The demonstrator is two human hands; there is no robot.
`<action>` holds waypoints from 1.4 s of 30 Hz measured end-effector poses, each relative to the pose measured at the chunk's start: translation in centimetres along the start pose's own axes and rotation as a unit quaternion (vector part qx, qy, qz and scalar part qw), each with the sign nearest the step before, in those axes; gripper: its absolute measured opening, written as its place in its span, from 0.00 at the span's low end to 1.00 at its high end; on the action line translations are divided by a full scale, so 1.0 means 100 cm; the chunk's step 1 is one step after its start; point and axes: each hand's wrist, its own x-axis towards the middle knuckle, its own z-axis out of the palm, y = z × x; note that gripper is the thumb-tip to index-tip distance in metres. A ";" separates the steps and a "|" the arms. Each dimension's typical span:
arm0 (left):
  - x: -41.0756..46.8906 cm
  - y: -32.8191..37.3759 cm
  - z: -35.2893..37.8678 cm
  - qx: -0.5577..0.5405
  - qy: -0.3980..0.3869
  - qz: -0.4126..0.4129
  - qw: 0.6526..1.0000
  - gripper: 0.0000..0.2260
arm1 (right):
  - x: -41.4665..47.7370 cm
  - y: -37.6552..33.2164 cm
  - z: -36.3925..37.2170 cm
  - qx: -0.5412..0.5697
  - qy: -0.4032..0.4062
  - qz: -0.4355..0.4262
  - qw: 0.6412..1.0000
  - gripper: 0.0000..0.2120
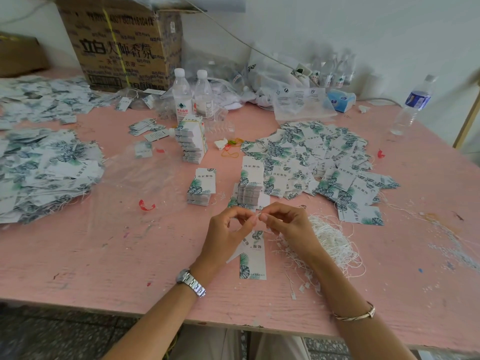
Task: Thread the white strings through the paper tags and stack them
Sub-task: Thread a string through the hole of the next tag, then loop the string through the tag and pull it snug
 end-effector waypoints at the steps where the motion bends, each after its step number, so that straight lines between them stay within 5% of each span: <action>1: 0.000 0.000 0.000 0.003 -0.002 0.003 1.000 0.03 | 0.000 0.000 0.000 -0.003 -0.004 -0.001 1.000 0.05; 23: -0.001 0.005 -0.002 0.047 -0.014 0.002 0.999 0.02 | -0.001 -0.002 0.002 -0.024 -0.005 -0.021 0.999 0.02; 35: -0.002 0.006 0.000 0.082 -0.064 0.043 0.994 0.06 | -0.002 -0.003 0.000 0.016 -0.018 0.091 0.996 0.12; 42: 0.001 0.002 0.000 0.132 -0.093 0.082 0.984 0.05 | -0.002 -0.001 -0.002 0.002 -0.029 0.100 0.995 0.08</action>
